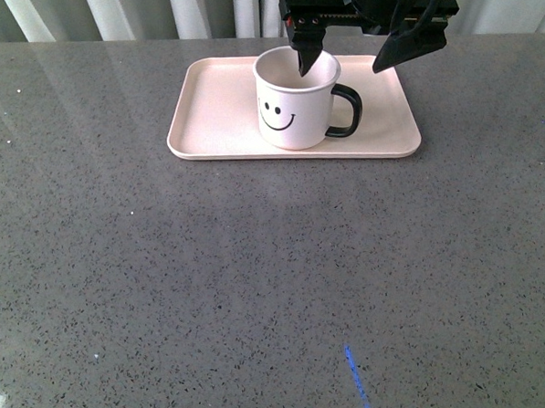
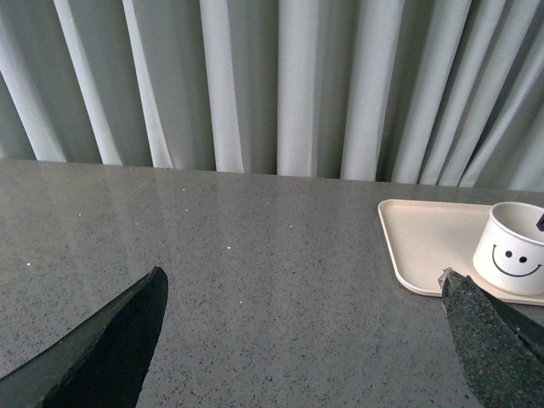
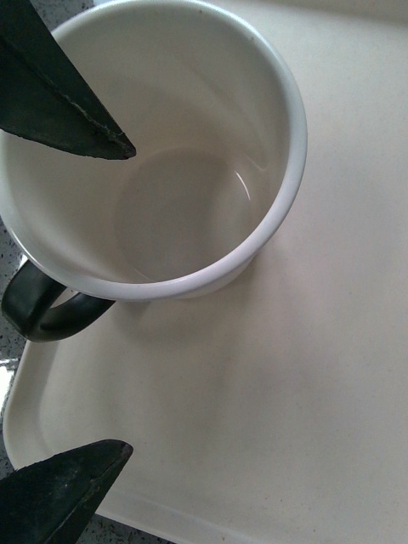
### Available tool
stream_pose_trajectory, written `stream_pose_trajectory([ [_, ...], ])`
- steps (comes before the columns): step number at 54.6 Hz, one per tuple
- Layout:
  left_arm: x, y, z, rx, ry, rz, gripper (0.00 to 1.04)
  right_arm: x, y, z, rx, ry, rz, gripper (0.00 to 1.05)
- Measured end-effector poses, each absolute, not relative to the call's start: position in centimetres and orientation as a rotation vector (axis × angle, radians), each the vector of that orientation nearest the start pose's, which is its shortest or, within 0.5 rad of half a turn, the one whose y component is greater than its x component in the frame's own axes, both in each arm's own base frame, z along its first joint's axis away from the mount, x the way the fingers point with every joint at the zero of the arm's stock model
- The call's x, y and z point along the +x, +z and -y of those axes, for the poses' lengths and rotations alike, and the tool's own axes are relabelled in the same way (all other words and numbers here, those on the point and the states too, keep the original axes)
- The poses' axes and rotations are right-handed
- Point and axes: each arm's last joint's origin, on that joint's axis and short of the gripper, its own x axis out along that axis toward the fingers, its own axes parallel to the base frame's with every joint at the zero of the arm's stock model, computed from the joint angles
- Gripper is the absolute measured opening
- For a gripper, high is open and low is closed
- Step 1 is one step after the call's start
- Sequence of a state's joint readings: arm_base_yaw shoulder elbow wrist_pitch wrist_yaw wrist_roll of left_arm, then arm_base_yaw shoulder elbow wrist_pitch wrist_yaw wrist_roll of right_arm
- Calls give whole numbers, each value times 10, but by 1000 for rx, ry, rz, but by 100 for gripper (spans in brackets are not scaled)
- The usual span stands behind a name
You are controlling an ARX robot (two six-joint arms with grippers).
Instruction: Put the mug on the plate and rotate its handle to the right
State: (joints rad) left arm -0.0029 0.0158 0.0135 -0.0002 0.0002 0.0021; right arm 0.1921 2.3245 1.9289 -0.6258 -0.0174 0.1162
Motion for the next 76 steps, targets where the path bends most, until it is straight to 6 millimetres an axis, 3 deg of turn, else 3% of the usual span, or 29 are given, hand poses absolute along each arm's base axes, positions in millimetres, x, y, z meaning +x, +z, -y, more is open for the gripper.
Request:
stream_pose_trajectory([
  [36, 98, 167, 0, 2, -3, -2, 96, 500, 168, -105, 1, 134, -1042, 95],
  [53, 98, 167, 0, 2, -3, -2, 96, 501, 165, -106, 0, 133, -1053, 86],
  [62, 98, 167, 0, 2, -3, -2, 96, 502, 166, -106, 2, 133, -1052, 71],
  [72, 98, 167, 0, 2, -3, -2, 96, 503, 166, -106, 9, 130, -1054, 36],
  [76, 98, 167, 0, 2, -3, -2, 96, 503, 165, -106, 13, 127, -1058, 27],
])
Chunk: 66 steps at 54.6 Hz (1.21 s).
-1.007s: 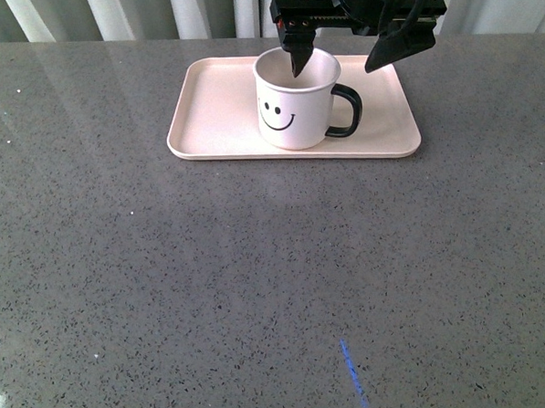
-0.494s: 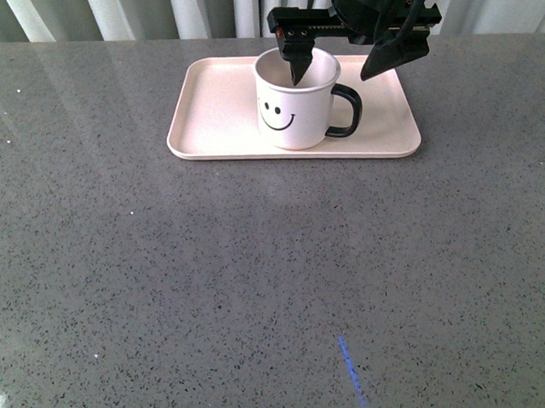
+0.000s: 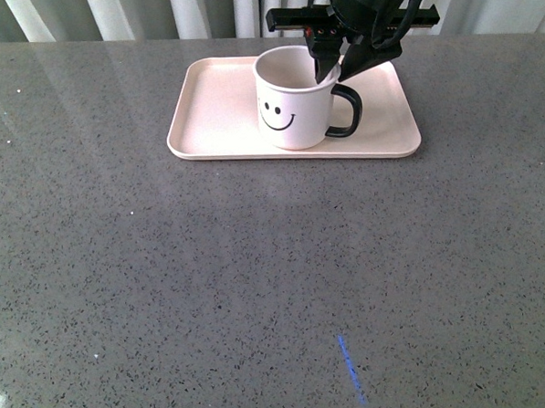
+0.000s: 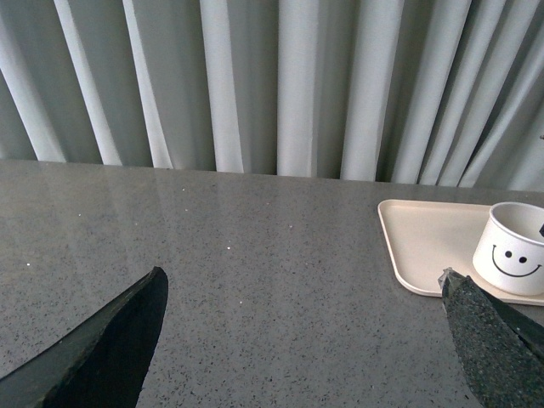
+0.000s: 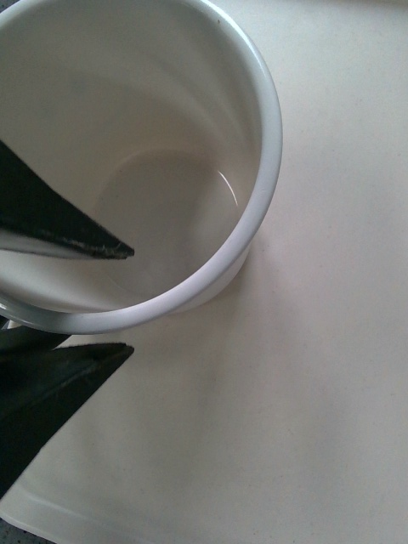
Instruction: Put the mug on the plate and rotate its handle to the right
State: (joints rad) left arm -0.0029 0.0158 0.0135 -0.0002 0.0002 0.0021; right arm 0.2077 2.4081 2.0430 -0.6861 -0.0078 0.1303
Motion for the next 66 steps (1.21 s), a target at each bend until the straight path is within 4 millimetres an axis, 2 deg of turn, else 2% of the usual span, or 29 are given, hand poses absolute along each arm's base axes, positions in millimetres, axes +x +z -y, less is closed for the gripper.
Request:
stream_pose_trajectory([
  [8, 98, 167, 0, 2, -3, -2, 96, 503, 164, -106, 26, 126, -1065, 1],
  [18, 98, 167, 0, 2, -3, -2, 96, 503, 165, -106, 30, 129, -1067, 2],
  [27, 98, 167, 0, 2, -3, -2, 96, 507, 179, -100, -8, 164, -1054, 2],
  [40, 98, 167, 0, 2, -3, -2, 96, 508, 196, -81, -93, 214, -1028, 2],
  [51, 98, 167, 0, 2, -3, -2, 96, 508, 199, -63, -179, 262, -1027, 2],
  [66, 98, 167, 0, 2, -3, -2, 96, 511, 205, -68, -238, 340, -1006, 2],
])
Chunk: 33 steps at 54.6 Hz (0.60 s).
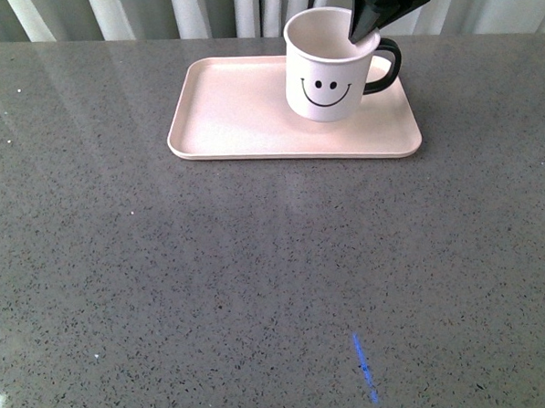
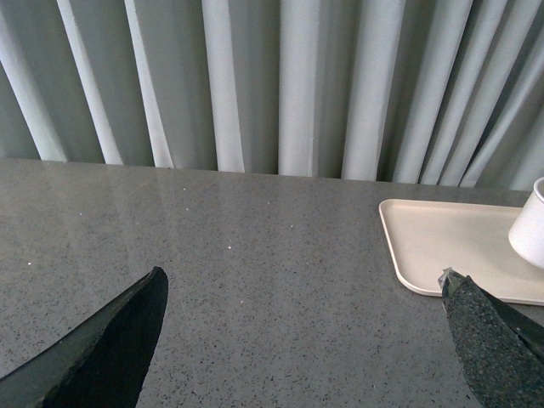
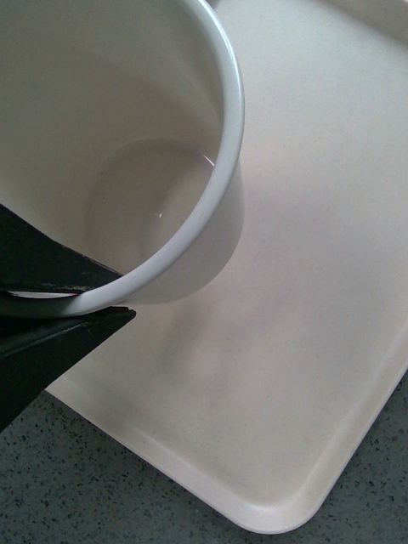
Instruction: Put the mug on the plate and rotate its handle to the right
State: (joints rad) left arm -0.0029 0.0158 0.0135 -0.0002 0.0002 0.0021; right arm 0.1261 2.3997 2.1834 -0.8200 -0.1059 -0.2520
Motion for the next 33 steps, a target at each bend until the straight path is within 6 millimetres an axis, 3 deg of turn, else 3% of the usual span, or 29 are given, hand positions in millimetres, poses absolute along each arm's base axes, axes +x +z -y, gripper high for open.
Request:
stream_pose_trajectory([
  [20, 98, 167, 0, 2, -3, -2, 96, 536, 179, -74, -275, 388, -1050, 2],
  [33, 98, 167, 0, 2, -3, -2, 96, 540, 183, -74, -284, 397, -1035, 2],
])
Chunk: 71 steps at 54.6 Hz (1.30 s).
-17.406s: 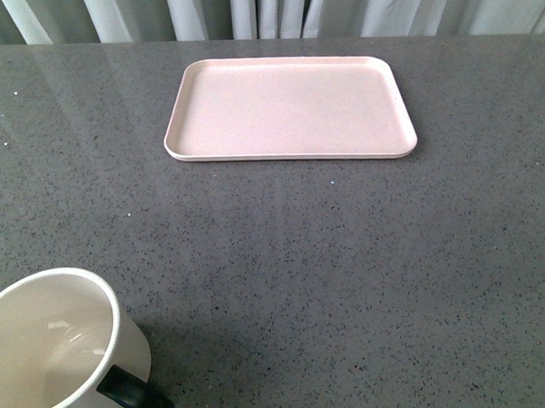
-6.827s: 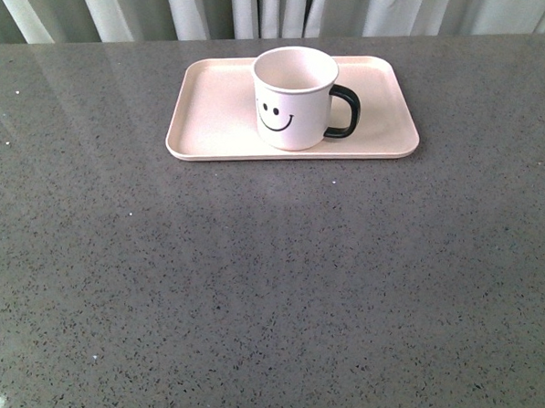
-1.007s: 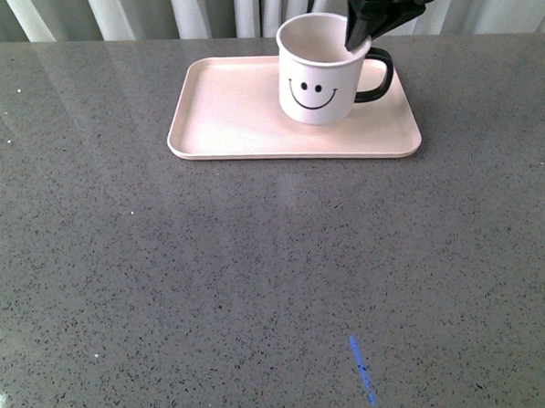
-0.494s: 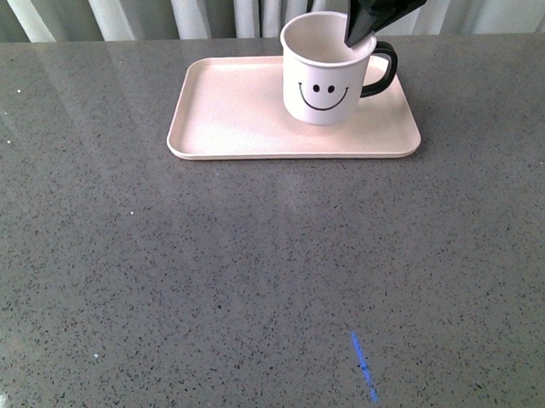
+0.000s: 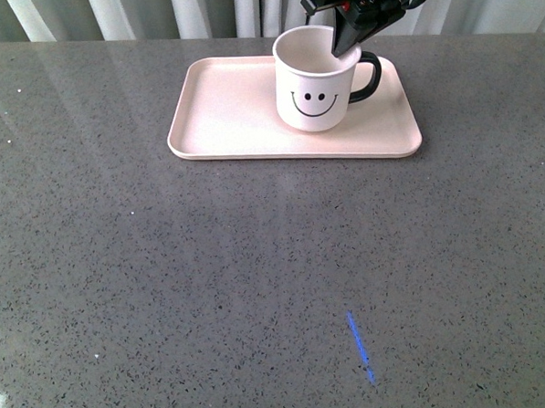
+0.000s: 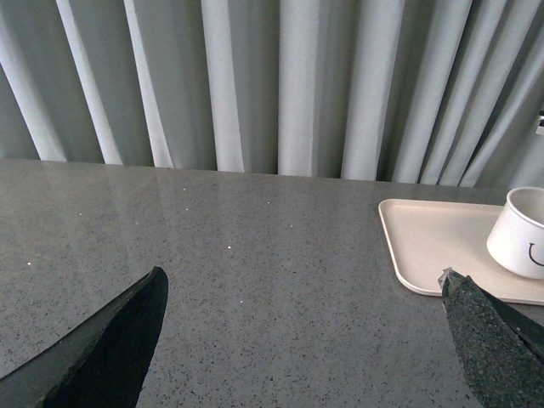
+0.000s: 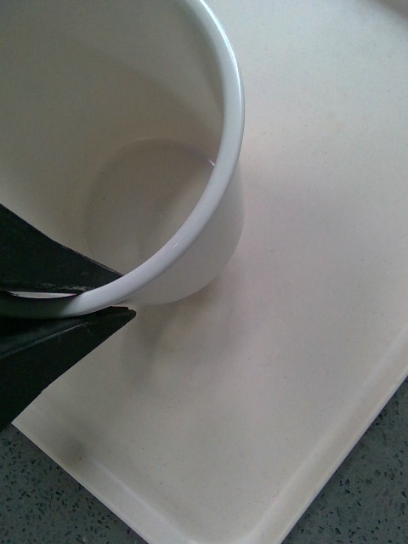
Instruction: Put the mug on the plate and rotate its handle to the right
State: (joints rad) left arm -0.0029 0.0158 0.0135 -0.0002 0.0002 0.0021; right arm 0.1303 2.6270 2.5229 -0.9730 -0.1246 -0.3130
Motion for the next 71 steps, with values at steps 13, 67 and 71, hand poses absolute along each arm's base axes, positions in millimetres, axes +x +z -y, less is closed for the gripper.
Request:
stream_pose_trajectory([
  [13, 98, 167, 0, 2, -3, -2, 96, 541, 179, -75, -288, 404, -1043, 2],
  [67, 98, 167, 0, 2, -3, -2, 96, 540, 184, -75, -323, 430, -1007, 75],
  [71, 98, 167, 0, 2, -3, -2, 96, 541, 187, -74, -337, 428, -980, 87],
])
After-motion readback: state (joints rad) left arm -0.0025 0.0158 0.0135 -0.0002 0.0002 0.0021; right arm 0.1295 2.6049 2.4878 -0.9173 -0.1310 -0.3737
